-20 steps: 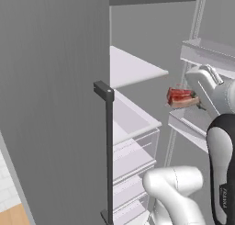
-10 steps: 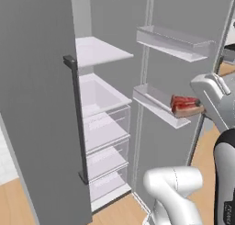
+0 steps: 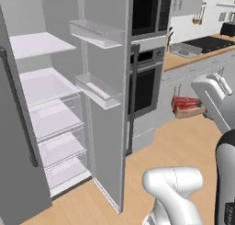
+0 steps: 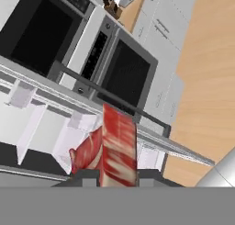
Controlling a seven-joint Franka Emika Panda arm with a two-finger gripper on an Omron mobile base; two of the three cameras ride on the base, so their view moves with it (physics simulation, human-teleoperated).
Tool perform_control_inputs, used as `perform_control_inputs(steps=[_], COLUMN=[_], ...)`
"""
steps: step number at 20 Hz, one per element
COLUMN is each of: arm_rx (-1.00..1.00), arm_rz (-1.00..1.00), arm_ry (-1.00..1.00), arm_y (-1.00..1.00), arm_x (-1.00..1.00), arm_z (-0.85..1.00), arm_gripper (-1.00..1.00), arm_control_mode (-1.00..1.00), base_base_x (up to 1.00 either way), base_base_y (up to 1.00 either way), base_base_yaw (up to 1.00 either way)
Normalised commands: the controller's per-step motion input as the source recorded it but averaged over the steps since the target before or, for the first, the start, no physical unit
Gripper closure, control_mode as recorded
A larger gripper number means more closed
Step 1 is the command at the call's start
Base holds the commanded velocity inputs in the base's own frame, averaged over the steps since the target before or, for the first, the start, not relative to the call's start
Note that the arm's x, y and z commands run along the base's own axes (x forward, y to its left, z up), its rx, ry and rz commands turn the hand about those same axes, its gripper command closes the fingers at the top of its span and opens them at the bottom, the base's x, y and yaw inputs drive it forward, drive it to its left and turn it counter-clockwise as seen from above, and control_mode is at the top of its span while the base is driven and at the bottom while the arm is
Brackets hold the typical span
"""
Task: Place one cucumber and one steak in each tupperware on the nearby counter, to pack two identical lunches.
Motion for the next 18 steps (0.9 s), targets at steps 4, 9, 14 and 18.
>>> perform_control_inputs(steps=[4, 9, 14, 18], arm_rx=[0.0, 0.0, 0.0, 0.0], arm_rz=[0.0, 0.0, 0.0, 0.0], arm_ry=[0.0, 0.0, 0.0, 0.0], arm_y=[0.0, 0.0, 0.0, 0.0], arm_x=[0.0, 0.0, 0.0, 0.0], arm_z=[0.0, 0.0, 0.0, 0.0], arm_gripper=[1.0, 1.0, 1.0, 1.0], arm_control_mode=[1.0, 1.0, 1.0, 1.0], base_base_x=[0.03, 0.61, 1.0, 1.0], base_base_y=[-1.0, -1.0, -0.98, -0.77], base_base_yaw=[-0.18, -0.08, 0.0, 0.0])
